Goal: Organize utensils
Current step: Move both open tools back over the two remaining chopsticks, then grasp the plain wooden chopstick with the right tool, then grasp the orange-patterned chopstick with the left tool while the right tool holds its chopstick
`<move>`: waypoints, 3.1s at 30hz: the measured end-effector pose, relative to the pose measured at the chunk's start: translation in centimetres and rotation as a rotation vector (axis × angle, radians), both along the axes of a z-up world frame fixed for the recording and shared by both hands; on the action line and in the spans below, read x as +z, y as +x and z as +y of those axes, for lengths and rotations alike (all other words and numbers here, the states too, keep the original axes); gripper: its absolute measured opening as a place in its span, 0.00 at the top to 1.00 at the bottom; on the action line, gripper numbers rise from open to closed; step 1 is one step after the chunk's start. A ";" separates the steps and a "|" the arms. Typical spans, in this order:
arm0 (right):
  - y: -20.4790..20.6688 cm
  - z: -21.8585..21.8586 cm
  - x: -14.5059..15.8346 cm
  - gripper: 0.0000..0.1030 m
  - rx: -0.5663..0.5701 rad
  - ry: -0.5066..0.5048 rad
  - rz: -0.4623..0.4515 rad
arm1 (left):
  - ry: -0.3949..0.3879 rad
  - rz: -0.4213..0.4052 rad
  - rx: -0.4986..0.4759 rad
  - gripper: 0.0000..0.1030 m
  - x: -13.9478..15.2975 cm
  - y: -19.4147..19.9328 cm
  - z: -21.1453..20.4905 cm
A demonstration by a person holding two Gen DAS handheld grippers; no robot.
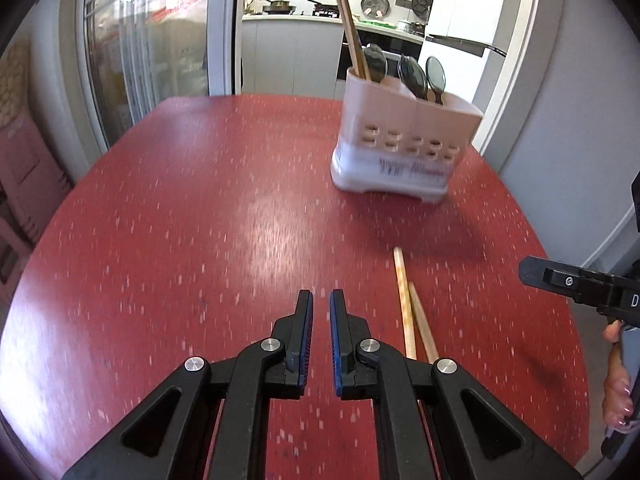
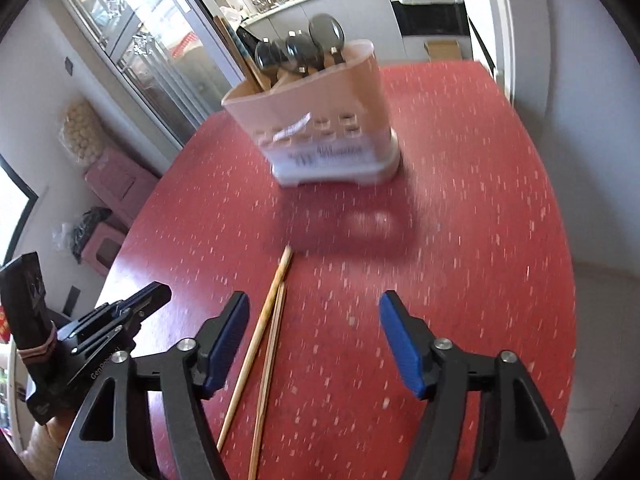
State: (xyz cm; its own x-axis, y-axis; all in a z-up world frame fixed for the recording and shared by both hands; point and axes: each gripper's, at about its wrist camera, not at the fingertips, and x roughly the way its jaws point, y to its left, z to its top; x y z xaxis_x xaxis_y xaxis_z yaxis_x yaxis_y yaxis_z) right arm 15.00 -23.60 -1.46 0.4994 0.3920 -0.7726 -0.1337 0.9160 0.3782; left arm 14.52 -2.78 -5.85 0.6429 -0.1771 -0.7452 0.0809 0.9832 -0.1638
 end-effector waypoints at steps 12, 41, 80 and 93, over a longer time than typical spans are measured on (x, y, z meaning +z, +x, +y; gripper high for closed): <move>-4.3 -0.5 -2.6 0.26 -0.043 -0.008 0.073 | -0.010 0.047 0.059 0.00 -2.1 -5.0 0.8; -3.3 5.5 -4.2 0.18 0.025 -0.152 0.178 | 0.042 0.077 0.117 0.00 -3.0 -5.9 4.0; -2.1 3.4 -3.7 0.94 0.016 -0.178 0.177 | 0.112 0.252 -0.173 0.00 -4.1 1.7 -5.6; -2.6 0.3 -2.8 0.94 -0.021 -0.094 0.154 | 0.182 0.301 -0.217 0.11 -3.8 3.7 -9.2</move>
State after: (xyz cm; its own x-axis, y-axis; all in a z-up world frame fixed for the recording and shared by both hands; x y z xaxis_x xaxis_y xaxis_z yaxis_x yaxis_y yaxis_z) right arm 12.37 -23.25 -4.24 0.3802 0.3054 -0.8730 -0.0613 0.9502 0.3057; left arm 18.25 -11.98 -9.66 0.3541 -0.1328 -0.9257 0.2645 0.9637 -0.0371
